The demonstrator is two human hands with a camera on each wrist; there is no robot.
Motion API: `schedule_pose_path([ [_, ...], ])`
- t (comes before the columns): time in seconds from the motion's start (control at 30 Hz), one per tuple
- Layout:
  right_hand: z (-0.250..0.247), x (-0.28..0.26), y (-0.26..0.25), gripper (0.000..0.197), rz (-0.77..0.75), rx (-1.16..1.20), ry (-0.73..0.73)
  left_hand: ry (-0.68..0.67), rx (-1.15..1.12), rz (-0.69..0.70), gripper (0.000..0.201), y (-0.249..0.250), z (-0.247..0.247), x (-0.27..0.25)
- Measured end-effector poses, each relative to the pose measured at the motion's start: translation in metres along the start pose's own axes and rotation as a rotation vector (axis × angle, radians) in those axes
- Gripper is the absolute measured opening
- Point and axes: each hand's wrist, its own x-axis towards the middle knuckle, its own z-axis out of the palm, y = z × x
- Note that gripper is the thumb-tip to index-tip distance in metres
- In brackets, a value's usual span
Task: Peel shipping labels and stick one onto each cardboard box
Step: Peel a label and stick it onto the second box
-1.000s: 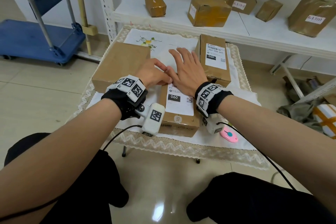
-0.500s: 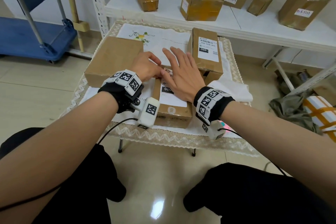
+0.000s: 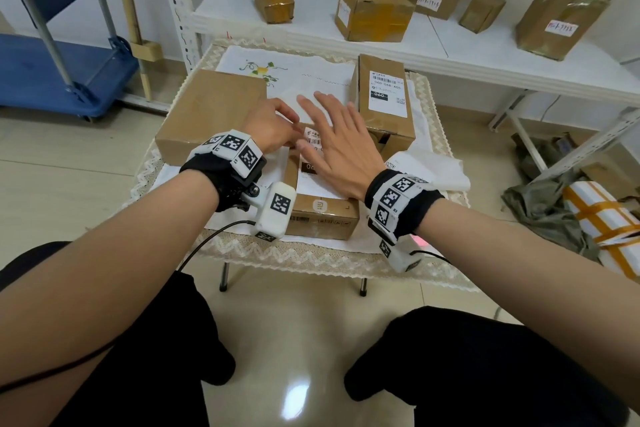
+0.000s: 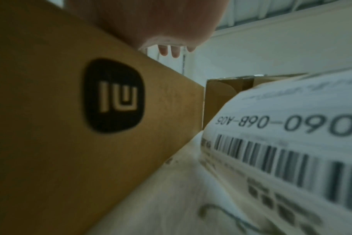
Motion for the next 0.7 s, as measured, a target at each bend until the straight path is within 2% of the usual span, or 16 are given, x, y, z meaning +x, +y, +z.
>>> schedule_pose_path([
  [0.13, 0.003, 0.009, 0.009, 0.063, 0.072, -0.008, -0.018, 0.001, -0.013, 0.013, 0.035, 0.000, 0.000, -0.002],
  [0.3, 0.004, 0.003, 0.004, 0.064, 0.017, -0.052, -0.048, 0.004, -0.015, 0.030, 0.028, -0.003, 0.001, -0.002],
  [0.4, 0.003, -0.005, -0.002, 0.065, 0.006, -0.040, -0.049, -0.025, -0.001, 0.048, 0.038, -0.007, 0.000, -0.001],
  [0.53, 0.001, -0.013, -0.006, 0.065, 0.000, -0.026, -0.051, -0.023, -0.008, 0.056, 0.039, -0.007, 0.001, -0.002],
  [0.7, -0.001, -0.014, -0.006, 0.057, 0.096, 0.051, 0.021, 0.018, 0.041, 0.139, 0.038, -0.007, 0.003, -0.003],
])
